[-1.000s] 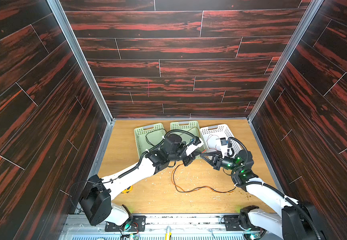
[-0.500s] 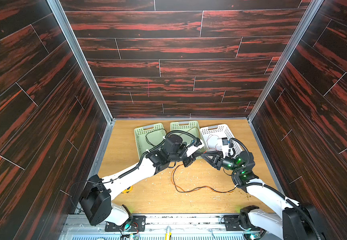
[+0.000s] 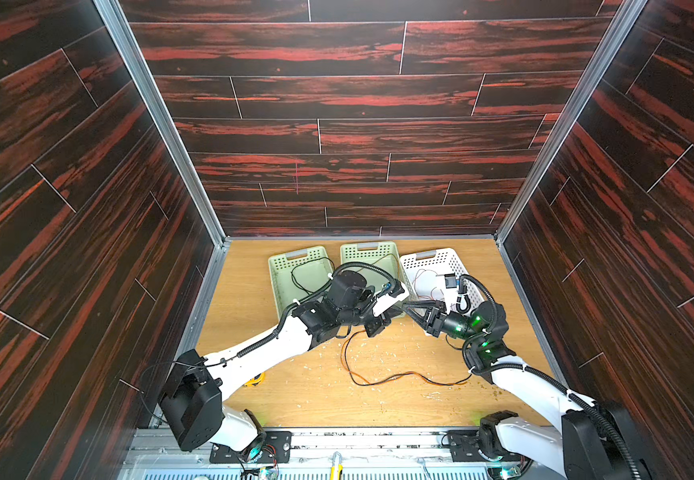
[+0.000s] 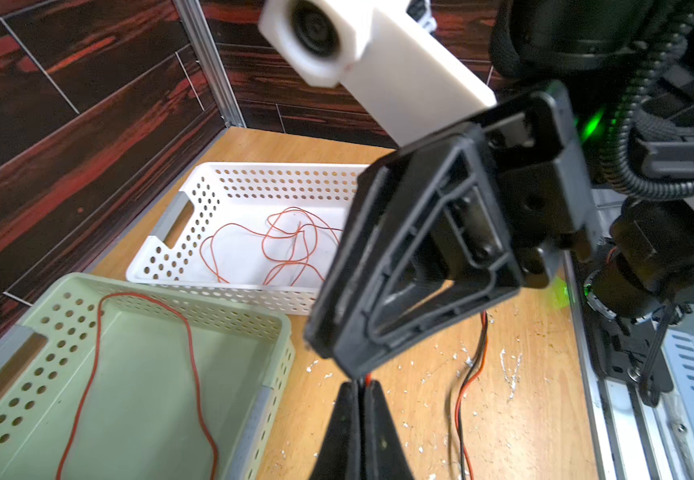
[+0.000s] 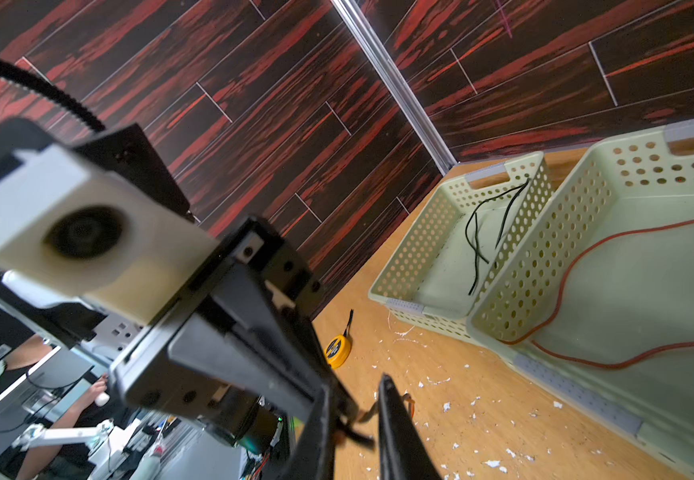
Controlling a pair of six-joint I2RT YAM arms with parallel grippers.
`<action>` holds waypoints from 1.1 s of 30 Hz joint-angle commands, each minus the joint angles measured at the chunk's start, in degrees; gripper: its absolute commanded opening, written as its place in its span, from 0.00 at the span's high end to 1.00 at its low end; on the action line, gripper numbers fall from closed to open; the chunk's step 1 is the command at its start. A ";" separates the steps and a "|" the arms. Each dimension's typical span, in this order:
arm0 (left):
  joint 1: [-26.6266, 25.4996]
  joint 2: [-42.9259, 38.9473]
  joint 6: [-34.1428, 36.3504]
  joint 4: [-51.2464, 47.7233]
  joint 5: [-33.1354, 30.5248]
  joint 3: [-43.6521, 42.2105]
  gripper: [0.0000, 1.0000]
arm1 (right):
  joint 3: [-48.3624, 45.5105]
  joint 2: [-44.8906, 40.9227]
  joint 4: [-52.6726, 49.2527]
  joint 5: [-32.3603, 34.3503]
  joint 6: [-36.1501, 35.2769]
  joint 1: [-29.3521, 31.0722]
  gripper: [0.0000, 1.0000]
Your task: Untangle the cables
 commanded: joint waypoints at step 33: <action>-0.01 -2.73 -4.80 8.68 -1.08 -1.80 1.00 | 1.28 -1.33 -3.64 -0.79 -2.07 -1.05 0.88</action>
